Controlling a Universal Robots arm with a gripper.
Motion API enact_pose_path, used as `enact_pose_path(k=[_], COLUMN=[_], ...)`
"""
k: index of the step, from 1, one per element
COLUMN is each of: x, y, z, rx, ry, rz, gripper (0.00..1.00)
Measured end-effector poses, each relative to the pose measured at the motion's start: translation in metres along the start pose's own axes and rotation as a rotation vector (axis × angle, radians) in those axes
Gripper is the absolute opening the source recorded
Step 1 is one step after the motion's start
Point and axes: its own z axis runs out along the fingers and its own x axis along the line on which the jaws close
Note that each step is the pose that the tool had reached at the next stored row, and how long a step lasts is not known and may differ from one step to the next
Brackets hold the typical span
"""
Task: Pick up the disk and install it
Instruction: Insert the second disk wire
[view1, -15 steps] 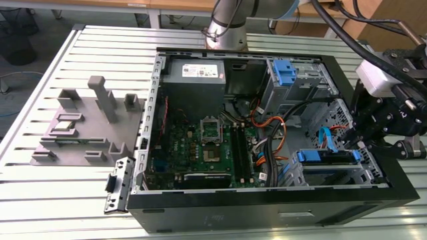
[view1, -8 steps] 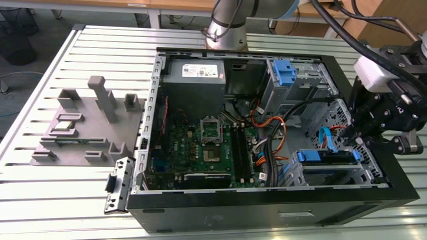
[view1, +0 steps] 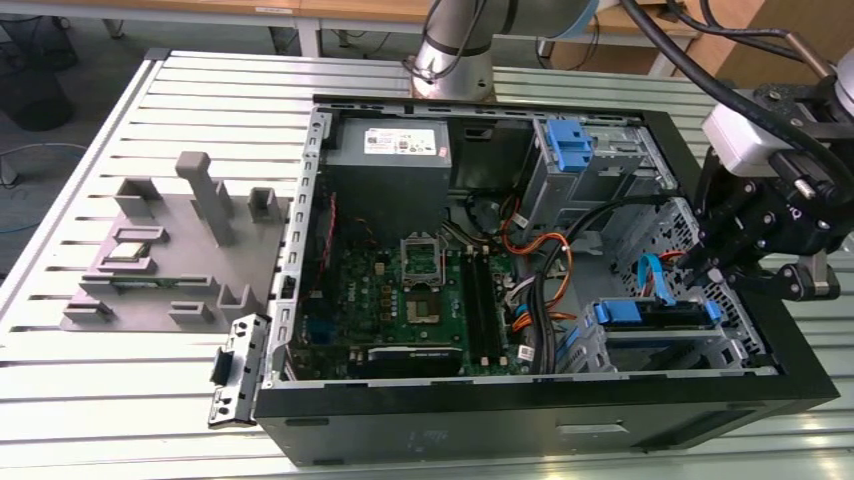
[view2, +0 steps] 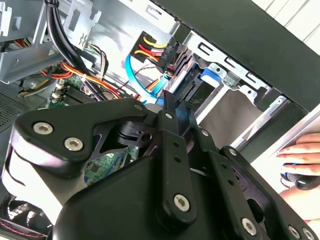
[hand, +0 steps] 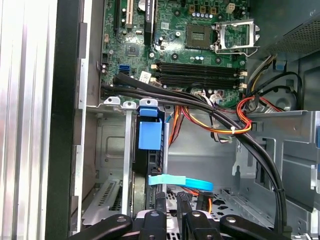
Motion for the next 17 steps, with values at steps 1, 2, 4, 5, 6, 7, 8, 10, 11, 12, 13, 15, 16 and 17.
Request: enact_pose_path(k=[1,2,4,5,6,7,8,10,11,12,13,15,16,17], x=[-0.0002,-0.0002,-0.0003,-0.0003,-0.0004,-0.0006,-0.0006,-0.0009,-0.0011,-0.0011,-0.0011,-0.0011,-0.0011,-0.0012], y=[0.0,0.0,0.0,0.0,0.0,0.0,0.0001,0.0001,0.0,0.0001,0.0,0.0,0.0,-0.0005], z=[0.0,0.0,-0.0005,-0.0006,-0.0022,-0.0035,-0.0035,-0.0034,-0.0034,-0.0034,-0.0033,-0.0033,-0.0033,-0.0034], rx=[0.0,0.0,0.0,0.0,0.0,0.0,0.0,0.0,0.0,0.0,0.0,0.0,0.0,0.0], ry=[0.0001,0.0001,0.0001,0.0,0.0,0.0002,0.0002,-0.0003,-0.0002,-0.0001,-0.0002,-0.0003,-0.0003,-0.0001], rz=[0.0,0.0,0.0,0.0,0.0,0.0,0.0,0.0,0.0,0.0,0.0,0.0,0.0,0.0], gripper=[0.24,0.24,0.24,0.24,0.24,0.24,0.24,0.24,0.24,0.24,0.24,0.24,0.24,0.24])
